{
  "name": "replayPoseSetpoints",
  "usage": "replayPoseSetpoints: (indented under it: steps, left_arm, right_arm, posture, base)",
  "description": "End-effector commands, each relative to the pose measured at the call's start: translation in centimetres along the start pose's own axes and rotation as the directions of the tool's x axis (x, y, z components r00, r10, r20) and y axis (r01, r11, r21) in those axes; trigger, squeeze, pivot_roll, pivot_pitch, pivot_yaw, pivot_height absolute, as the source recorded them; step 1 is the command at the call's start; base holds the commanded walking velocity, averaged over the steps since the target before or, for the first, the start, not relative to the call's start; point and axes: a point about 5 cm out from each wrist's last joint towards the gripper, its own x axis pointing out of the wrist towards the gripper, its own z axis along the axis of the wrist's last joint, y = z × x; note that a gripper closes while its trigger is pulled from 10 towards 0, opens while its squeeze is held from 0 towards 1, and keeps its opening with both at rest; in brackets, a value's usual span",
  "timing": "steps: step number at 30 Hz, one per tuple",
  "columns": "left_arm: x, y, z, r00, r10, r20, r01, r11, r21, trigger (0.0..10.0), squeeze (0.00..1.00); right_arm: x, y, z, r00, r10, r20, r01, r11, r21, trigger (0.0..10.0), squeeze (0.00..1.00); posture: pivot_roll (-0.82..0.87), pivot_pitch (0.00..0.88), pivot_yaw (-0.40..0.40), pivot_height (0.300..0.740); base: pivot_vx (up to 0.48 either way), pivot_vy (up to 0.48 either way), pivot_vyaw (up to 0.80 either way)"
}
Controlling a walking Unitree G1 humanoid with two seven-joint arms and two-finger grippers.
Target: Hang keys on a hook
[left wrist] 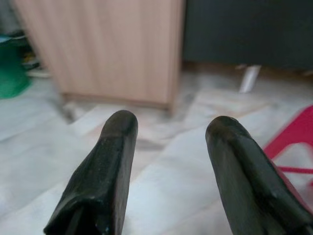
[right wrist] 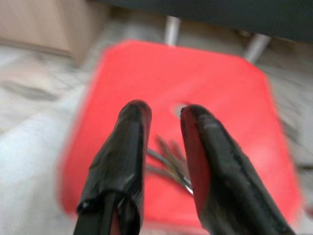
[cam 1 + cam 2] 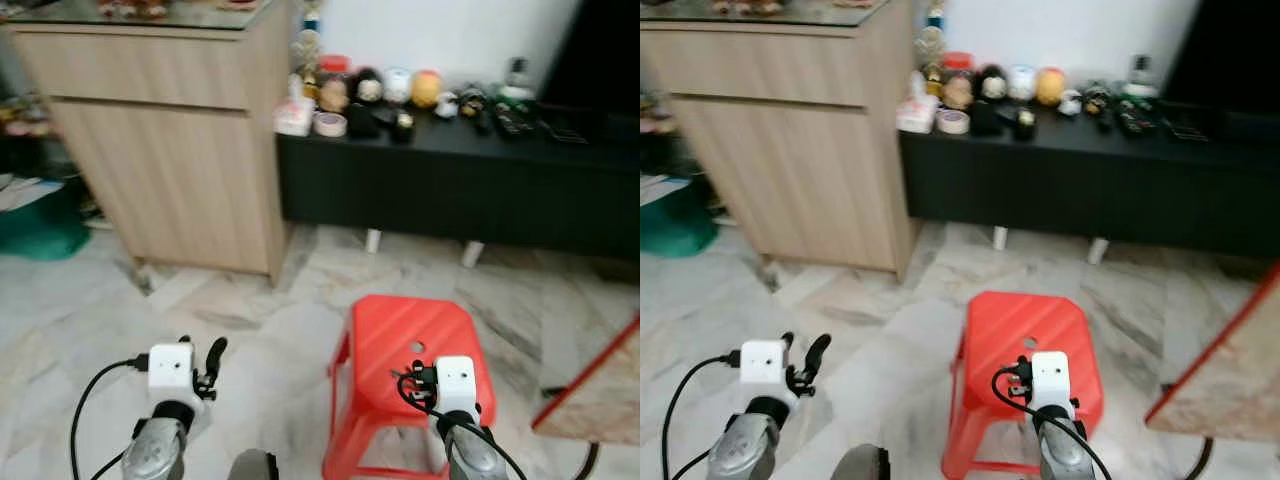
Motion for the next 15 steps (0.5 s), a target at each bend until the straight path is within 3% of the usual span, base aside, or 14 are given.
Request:
replayPoseSetpoints:
  steps: [1,15]
  left_arm:
    - [0.50,-1.00,0.54,0.999,-0.030,0.022,0.031,0.999,-0.012,10.0,0.00]
    - [0.49,-1.05,0.45,0.999,-0.038,0.019,0.038,0.999,-0.005,10.0,0.00]
  right_arm:
    - [-0.37,-0.97,-0.62,0.999,-0.027,-0.018,0.027,1.000,-0.007,10.0,0.00]
    - [-0.33,-1.32,-1.07,0.997,-0.060,-0.058,0.058,0.998,-0.026,10.0,0.00]
  posture:
    - [0.02,0.006,-0.022,0.631]
    - [0.02,0.006,-0.023,0.631]
  base:
    - [0.289,0.000,0.00]
    - [0.289,0.000,0.00]
